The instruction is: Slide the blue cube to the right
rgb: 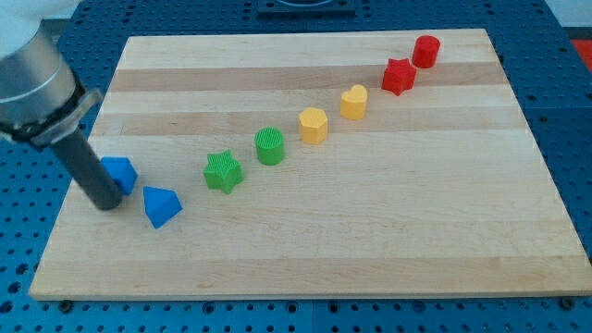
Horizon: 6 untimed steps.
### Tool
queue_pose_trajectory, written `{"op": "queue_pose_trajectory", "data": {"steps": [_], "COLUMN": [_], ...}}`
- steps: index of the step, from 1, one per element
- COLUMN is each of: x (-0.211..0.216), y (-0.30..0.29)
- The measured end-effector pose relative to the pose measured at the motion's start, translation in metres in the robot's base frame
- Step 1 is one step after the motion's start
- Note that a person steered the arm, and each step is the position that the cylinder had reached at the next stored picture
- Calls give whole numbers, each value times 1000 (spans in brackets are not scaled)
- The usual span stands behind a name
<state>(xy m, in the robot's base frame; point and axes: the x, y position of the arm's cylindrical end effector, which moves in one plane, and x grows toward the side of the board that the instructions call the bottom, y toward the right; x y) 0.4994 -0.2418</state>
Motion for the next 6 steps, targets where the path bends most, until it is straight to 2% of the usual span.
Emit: {"op": "queue_pose_trajectory", "data": {"steps": [2, 3, 5, 6], "x": [-89, -114, -113, -149], "y": [8, 11, -47, -42]}}
